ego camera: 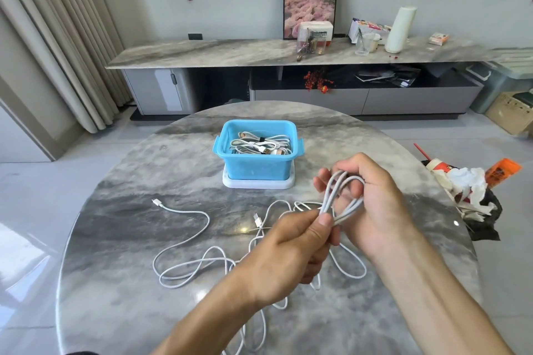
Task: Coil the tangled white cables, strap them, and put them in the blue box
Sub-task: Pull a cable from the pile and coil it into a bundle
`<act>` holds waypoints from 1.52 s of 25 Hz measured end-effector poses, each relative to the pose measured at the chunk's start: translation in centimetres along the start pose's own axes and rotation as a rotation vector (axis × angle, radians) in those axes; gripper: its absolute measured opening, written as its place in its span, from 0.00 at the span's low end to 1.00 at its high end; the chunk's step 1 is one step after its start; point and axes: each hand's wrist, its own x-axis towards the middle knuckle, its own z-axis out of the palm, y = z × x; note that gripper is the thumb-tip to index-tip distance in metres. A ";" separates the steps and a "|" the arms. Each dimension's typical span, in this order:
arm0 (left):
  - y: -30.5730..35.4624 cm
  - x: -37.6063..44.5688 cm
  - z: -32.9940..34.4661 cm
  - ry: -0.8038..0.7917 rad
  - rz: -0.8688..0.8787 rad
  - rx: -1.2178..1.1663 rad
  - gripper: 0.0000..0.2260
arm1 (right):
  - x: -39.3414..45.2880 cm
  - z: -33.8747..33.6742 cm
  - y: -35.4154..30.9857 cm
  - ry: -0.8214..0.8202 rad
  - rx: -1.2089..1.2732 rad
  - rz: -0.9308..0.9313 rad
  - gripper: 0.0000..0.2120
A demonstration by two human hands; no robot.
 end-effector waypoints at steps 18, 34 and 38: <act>-0.1 0.1 0.6 0.072 -0.274 -0.269 0.17 | -0.5 0.5 1.2 -0.029 -0.150 -0.035 0.32; 3.8 0.4 -5.3 0.557 0.162 -0.512 0.17 | -0.2 -0.7 3.8 -0.769 -1.263 0.040 0.07; 4.3 0.2 -6.6 0.701 0.207 -0.366 0.16 | 0.5 -2.0 -0.7 -0.550 -1.217 -0.119 0.16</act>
